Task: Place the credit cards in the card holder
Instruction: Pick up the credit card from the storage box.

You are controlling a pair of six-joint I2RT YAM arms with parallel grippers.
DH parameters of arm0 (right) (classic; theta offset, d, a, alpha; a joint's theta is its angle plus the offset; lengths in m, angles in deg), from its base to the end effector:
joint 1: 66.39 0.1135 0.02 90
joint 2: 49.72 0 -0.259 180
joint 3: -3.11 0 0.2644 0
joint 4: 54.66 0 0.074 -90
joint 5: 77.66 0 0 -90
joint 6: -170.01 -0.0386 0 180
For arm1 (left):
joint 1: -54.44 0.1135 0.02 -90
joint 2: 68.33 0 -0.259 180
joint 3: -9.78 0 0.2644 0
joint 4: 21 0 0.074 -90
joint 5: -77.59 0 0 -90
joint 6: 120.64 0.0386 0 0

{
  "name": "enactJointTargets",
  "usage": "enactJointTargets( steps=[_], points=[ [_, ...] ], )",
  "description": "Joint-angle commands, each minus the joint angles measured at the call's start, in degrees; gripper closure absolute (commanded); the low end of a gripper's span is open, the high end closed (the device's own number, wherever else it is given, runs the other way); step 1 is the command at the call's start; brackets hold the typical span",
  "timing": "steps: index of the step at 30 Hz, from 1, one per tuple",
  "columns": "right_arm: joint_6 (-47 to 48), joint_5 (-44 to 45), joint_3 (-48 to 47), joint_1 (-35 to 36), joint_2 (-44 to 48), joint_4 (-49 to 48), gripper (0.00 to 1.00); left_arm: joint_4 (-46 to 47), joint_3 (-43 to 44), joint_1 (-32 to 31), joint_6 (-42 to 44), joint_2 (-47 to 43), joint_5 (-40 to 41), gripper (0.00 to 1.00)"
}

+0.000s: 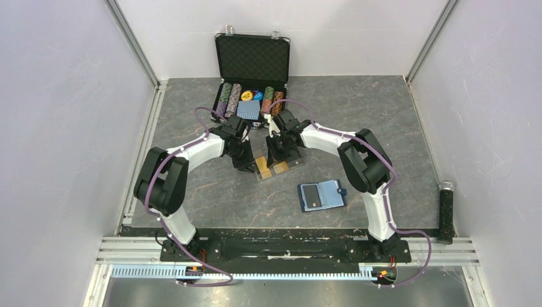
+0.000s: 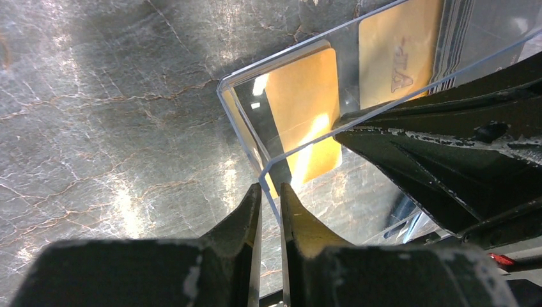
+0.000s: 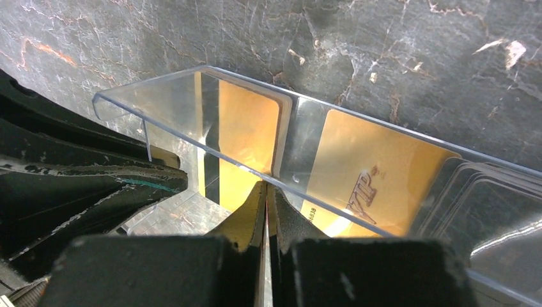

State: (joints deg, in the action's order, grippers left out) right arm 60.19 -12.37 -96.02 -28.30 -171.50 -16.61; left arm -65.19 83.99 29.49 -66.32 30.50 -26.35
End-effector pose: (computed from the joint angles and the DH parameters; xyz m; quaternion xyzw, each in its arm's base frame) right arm 0.3472 0.2926 0.1367 -0.2035 0.9245 0.3007 0.1160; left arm 0.3047 -0.1520 0.1554 -0.0690 0.9735 -0.1951 0.0973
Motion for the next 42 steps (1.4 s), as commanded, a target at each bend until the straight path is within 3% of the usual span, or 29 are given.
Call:
enactJointTargets(
  steps=[1, 14, 18, 24, 31, 34, 39, 42],
  points=[
    [-1.14, -2.67, -1.49, 1.59, 3.50, 0.90, 1.00, 2.19, -1.51, -0.56, -0.62, 0.43, -0.84, 0.90],
    [0.46, -1.08, -3.43, 1.78, 4.27, 3.96, 1.00, 1.84, -1.52, -0.54, -0.46, 0.19, -0.48, 0.92],
    [0.45, 3.41, -3.54, 1.78, 4.49, 5.54, 1.00, 1.89, -1.77, -0.54, -0.44, 0.01, -0.40, 0.92],
    [2.17, 9.09, -3.25, 1.81, 4.19, 8.63, 0.73, 1.86, -2.26, -0.54, -0.49, -0.39, -0.18, 0.92],
    [2.27, 4.94, -2.52, 1.85, 2.06, 7.26, 0.62, 1.89, -2.30, -0.54, -0.44, -0.16, -0.13, 0.92],
    [1.59, 2.71, -2.44, 1.75, 0.64, 6.01, 0.64, 1.89, -2.35, -0.59, -0.38, -0.27, -0.18, 0.92],
    [1.20, 0.47, -3.40, 1.82, -0.90, 5.93, 0.88, 1.73, -2.48, -0.54, -0.30, -0.30, -0.17, 0.92],
    [1.03, -1.31, -3.43, 1.77, -0.73, 5.04, 0.96, 1.71, -2.39, -0.58, -0.27, -0.15, -0.21, 0.92]
  ],
)
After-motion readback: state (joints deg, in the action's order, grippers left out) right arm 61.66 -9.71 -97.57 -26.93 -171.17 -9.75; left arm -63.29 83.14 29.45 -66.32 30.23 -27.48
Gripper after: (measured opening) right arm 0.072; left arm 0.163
